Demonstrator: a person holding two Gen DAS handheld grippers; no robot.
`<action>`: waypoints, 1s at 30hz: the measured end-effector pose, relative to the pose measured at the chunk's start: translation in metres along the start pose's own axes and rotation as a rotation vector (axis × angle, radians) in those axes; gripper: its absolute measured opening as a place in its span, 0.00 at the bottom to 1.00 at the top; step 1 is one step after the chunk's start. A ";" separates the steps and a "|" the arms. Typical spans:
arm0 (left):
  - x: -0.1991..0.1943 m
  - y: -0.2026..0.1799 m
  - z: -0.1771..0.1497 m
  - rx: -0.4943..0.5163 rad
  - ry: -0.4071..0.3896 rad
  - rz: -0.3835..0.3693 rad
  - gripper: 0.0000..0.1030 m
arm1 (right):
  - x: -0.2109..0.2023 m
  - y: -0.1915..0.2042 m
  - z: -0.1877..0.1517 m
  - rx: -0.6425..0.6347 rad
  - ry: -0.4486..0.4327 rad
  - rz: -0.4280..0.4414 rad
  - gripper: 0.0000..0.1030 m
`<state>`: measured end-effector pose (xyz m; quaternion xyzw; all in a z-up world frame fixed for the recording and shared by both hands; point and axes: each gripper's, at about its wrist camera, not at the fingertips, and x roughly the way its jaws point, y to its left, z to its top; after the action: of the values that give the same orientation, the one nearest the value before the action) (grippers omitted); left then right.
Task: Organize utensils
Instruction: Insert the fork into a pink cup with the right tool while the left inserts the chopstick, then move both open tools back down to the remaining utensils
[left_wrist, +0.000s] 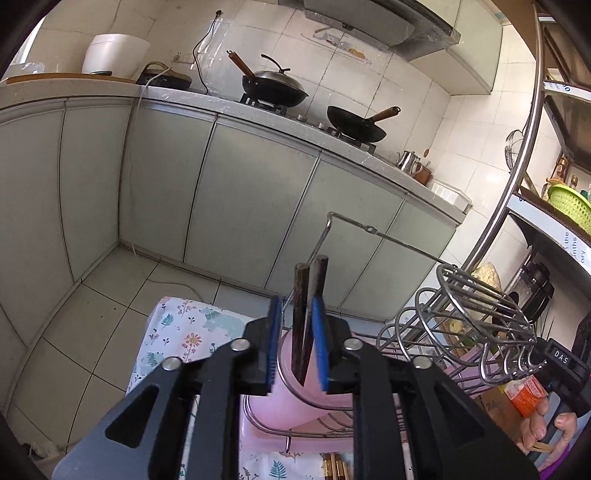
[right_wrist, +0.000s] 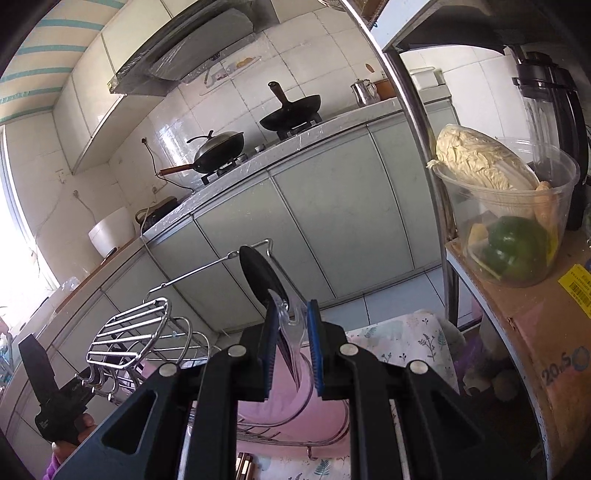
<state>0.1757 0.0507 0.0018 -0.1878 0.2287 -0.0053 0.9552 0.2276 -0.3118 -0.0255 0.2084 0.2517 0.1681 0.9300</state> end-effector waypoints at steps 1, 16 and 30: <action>-0.001 0.002 0.000 -0.010 0.001 -0.001 0.34 | 0.001 -0.001 0.000 0.006 0.009 -0.001 0.16; -0.034 0.004 -0.004 -0.006 0.003 0.011 0.43 | -0.029 -0.008 -0.015 0.038 0.025 -0.018 0.32; -0.070 -0.015 -0.069 0.074 0.216 -0.093 0.43 | -0.076 -0.005 -0.080 0.048 0.142 0.004 0.32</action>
<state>0.0836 0.0190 -0.0193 -0.1613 0.3208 -0.0784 0.9300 0.1238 -0.3238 -0.0605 0.2189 0.3204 0.1783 0.9043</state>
